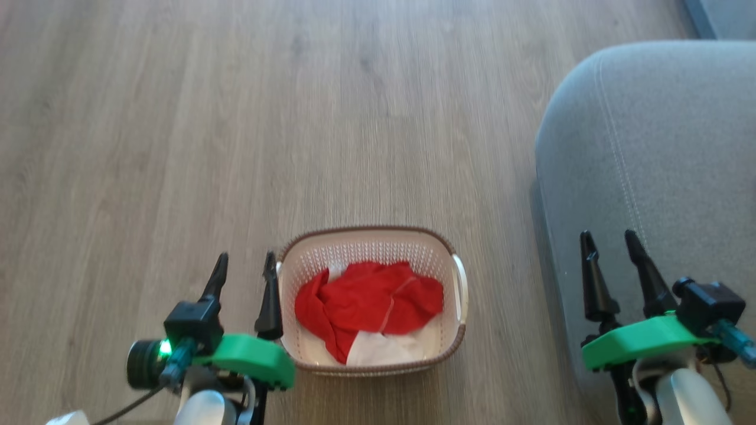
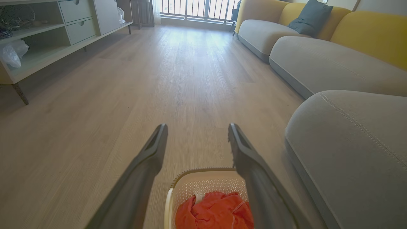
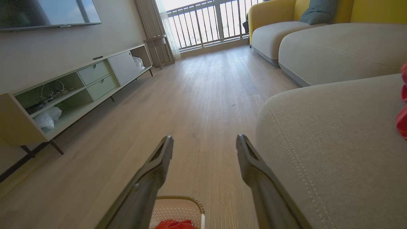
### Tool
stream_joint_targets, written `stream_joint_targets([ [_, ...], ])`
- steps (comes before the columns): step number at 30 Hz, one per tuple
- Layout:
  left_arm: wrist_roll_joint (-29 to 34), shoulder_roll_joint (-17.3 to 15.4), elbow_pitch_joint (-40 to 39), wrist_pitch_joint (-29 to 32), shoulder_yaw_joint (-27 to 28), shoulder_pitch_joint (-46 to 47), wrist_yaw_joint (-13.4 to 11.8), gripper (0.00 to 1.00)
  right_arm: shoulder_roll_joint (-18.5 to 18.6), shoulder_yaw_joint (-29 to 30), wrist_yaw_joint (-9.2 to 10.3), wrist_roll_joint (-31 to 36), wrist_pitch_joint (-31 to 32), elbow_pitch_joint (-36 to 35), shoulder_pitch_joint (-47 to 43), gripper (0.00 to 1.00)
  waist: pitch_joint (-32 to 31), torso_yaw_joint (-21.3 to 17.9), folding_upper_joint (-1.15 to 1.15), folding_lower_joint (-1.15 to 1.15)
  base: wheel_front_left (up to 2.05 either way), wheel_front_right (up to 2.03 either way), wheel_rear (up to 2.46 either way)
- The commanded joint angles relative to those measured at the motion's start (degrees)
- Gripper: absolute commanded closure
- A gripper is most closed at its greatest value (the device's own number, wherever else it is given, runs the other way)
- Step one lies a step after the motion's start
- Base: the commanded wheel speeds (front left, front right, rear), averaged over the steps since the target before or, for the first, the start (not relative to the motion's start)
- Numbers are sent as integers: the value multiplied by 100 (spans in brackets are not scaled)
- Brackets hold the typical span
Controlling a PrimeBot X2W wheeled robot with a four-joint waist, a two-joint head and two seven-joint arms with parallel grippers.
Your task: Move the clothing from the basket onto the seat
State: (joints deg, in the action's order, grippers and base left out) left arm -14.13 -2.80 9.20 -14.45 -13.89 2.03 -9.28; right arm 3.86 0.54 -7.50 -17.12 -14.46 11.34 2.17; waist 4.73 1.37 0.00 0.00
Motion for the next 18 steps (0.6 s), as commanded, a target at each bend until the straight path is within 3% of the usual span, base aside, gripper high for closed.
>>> stream_joint_targets([
  [1,-2,-8,-198,-55,94,384,-18,0,107,-61,1,44,-53,-191,278,0,228,-55,0,0,0,0,0],
  [10,233,-8,98,-55,-530,1211,33,0,393,75,1,-1,-54,-432,722,0,1567,-206,0,0,0,0,0],
  [18,715,-8,1071,-55,-1213,2265,79,0,636,283,1,-208,-54,-843,1038,0,2761,-449,0,0,0,0,0],
])
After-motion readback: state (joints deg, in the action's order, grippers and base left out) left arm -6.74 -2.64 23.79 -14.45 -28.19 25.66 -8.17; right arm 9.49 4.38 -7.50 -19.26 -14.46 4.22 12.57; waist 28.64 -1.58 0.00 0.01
